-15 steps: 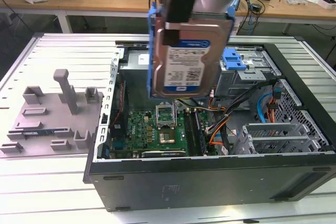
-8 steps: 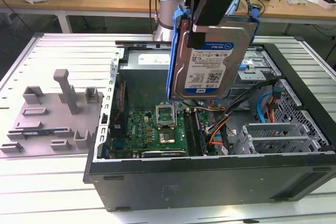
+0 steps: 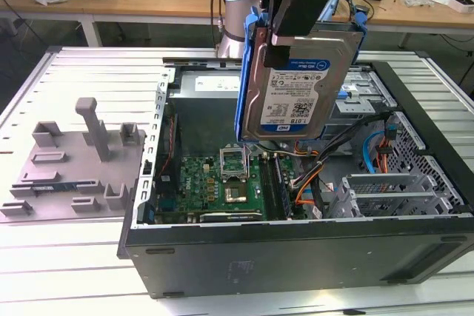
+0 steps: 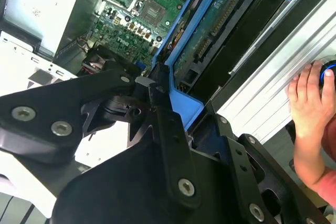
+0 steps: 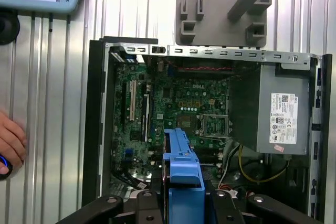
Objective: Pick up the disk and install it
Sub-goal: 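Pick up the disk, then insert the disk into the insertion slot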
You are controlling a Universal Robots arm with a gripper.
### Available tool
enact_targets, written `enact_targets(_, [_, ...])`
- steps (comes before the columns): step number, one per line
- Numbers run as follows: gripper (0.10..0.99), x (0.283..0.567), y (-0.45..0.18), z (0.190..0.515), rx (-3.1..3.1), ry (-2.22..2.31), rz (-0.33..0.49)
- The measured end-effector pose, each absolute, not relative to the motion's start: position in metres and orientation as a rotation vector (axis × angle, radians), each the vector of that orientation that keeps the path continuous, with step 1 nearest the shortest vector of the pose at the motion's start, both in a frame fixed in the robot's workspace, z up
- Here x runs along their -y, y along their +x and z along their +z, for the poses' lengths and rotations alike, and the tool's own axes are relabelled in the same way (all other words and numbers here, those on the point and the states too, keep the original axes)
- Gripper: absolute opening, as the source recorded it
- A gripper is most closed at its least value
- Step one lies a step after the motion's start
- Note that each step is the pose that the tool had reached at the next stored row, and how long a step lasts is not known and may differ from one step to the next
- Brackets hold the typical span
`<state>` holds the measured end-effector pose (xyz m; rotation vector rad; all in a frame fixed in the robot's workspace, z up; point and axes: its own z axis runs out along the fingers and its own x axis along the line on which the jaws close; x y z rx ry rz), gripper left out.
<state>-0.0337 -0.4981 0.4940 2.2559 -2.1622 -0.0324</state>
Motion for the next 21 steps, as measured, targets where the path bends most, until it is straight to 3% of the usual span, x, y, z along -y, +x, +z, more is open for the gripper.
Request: enact_targets(21, [0.369,0.5005,-0.0338,0.4904,2.239,2.214,-0.035])
